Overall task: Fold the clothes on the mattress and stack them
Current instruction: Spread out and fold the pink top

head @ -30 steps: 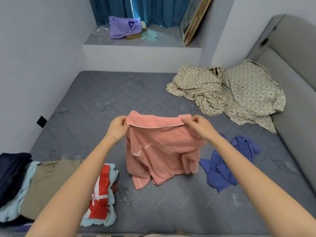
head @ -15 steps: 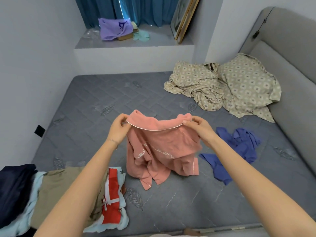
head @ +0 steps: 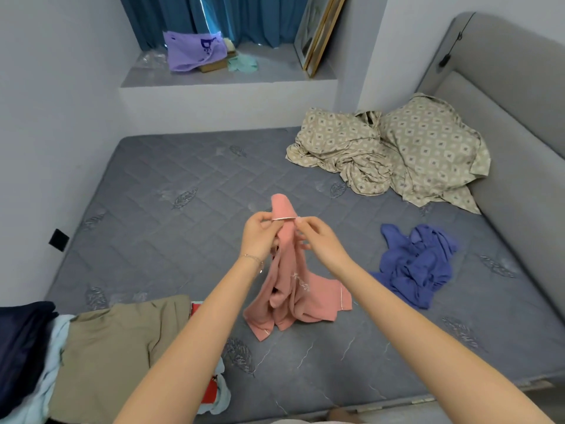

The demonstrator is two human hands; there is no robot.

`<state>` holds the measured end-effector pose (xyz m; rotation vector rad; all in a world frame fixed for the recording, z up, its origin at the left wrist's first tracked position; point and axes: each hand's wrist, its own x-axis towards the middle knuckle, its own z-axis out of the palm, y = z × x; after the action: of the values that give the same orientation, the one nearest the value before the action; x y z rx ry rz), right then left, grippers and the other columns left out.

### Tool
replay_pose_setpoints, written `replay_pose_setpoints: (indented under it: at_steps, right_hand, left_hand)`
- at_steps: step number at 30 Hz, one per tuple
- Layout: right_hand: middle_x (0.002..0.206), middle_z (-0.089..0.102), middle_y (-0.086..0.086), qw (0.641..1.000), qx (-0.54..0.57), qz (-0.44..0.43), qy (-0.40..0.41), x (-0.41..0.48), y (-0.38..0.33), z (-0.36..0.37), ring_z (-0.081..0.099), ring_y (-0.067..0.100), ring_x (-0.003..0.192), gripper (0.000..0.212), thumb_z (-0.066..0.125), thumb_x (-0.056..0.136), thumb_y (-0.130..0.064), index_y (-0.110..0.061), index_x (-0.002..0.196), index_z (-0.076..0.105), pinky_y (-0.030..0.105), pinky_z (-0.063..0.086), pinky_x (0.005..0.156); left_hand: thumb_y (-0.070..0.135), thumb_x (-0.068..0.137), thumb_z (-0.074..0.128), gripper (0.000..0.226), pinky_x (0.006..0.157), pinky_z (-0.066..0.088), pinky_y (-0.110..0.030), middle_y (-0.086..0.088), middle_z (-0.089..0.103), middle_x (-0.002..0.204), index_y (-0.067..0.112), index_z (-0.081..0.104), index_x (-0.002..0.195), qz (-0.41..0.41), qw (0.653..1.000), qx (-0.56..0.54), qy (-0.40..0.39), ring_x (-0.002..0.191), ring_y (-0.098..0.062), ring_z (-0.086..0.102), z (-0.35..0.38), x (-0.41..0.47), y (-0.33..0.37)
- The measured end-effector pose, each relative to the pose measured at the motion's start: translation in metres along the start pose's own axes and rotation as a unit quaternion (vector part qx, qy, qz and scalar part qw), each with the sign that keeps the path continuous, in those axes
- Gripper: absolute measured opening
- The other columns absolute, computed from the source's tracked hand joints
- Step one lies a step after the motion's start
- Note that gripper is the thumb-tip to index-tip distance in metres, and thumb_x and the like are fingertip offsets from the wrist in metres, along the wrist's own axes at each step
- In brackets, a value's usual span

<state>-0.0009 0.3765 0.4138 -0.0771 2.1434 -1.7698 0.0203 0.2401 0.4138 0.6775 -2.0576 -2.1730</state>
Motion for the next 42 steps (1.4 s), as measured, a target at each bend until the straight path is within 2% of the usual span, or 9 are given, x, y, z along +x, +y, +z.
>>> replay_pose_setpoints:
  at_steps: [3,5,8,14,21,27,30,35,42]
  right_hand:
    - [0.095,0.063,-0.003,0.999,0.029,0.011,0.017,0.000,0.002,0.003,0.060,0.014,0.095,0.019,0.049,0.102,-0.035,-0.023,0.091,0.059,0.035,0.048,0.091]
    - [0.097,0.066,-0.001,0.998,0.056,0.019,0.025,0.001,0.005,-0.001,0.063,0.012,0.094,0.020,0.049,0.102,-0.034,-0.022,0.094,0.062,0.030,0.050,0.087]
    - [0.082,0.065,-0.002,0.996,0.080,0.023,0.041,0.003,0.010,-0.006,0.062,0.003,0.070,0.021,0.048,0.103,-0.026,-0.015,0.093,0.063,0.020,0.052,0.069]
    - [0.069,0.052,0.004,0.993,0.025,0.022,0.113,0.006,0.015,-0.012,0.048,0.014,0.067,0.030,0.044,0.104,-0.022,-0.001,0.091,0.061,0.030,0.043,0.071]
    - [0.076,0.041,0.004,0.997,-0.011,-0.030,0.073,0.008,0.008,-0.038,0.037,0.012,0.073,0.028,0.044,0.104,-0.018,-0.008,0.079,0.049,0.028,0.031,0.068]
    - [0.074,0.066,-0.011,0.996,0.083,-0.004,-0.038,0.011,-0.021,-0.051,0.059,0.003,0.068,0.027,0.042,0.104,-0.021,-0.018,0.086,0.062,0.020,0.049,0.066]
    - [0.076,0.068,-0.009,0.989,0.133,-0.006,-0.060,0.010,-0.038,-0.053,0.061,0.005,0.073,0.027,0.040,0.104,-0.019,-0.016,0.091,0.064,0.022,0.049,0.071]
    - [0.080,0.073,-0.001,0.971,0.227,-0.020,-0.076,0.005,-0.061,-0.064,0.068,0.009,0.075,0.031,0.035,0.104,-0.017,-0.007,0.096,0.064,0.020,0.053,0.070]
    - [0.083,0.072,-0.001,0.972,0.230,-0.031,-0.025,-0.005,-0.069,-0.072,0.067,0.010,0.079,0.031,0.036,0.104,-0.018,-0.008,0.097,0.064,0.022,0.053,0.074]
  left_hand:
    - [-0.006,0.095,0.044,0.025,0.051,0.045,-0.011,-0.003,0.067,0.076,-0.008,0.054,0.118,0.013,0.997,0.033,-0.075,0.056,0.002,0.061,0.011,-0.006,-0.001]
    - [-0.013,0.095,0.036,0.043,0.089,0.051,-0.020,-0.012,0.063,0.120,-0.005,0.045,0.136,0.022,0.986,0.067,-0.150,0.105,-0.007,0.063,0.015,-0.009,-0.002]
    - [-0.017,0.093,0.034,0.057,0.118,0.026,-0.036,-0.010,0.036,0.152,0.002,0.033,0.147,0.039,0.970,0.113,-0.212,0.141,-0.019,0.035,0.018,-0.008,-0.002]
    - [-0.020,0.091,0.030,0.059,0.102,0.039,-0.020,-0.008,0.040,0.150,0.000,0.033,0.146,0.001,0.956,0.064,-0.286,0.137,-0.019,0.040,0.023,-0.011,-0.001]
    - [-0.005,0.097,0.039,0.019,0.070,0.050,-0.022,-0.015,0.065,0.105,0.005,0.048,0.110,-0.018,0.995,0.035,-0.093,0.076,-0.015,0.067,0.007,-0.006,-0.021]
    - [0.022,0.090,0.068,0.076,0.103,0.031,-0.027,-0.010,0.031,0.152,0.015,0.022,0.150,-0.070,0.975,0.185,-0.104,0.139,-0.022,0.033,-0.020,0.016,-0.062]
    - [0.025,0.084,0.074,0.096,0.114,0.020,-0.030,0.003,0.018,0.160,0.023,0.009,0.154,-0.088,0.979,0.108,-0.151,0.146,-0.013,0.019,-0.027,0.026,-0.063]
    - [0.031,0.065,0.083,0.097,0.119,0.022,-0.034,0.011,0.034,0.152,0.026,0.030,0.147,-0.051,0.946,0.120,-0.297,0.141,-0.001,0.026,-0.037,0.041,-0.055]
    - [0.010,0.094,0.060,0.030,0.084,0.047,-0.020,0.004,0.070,0.106,0.013,0.060,0.124,-0.033,0.967,0.043,-0.251,0.102,-0.010,0.060,-0.009,0.031,-0.054]
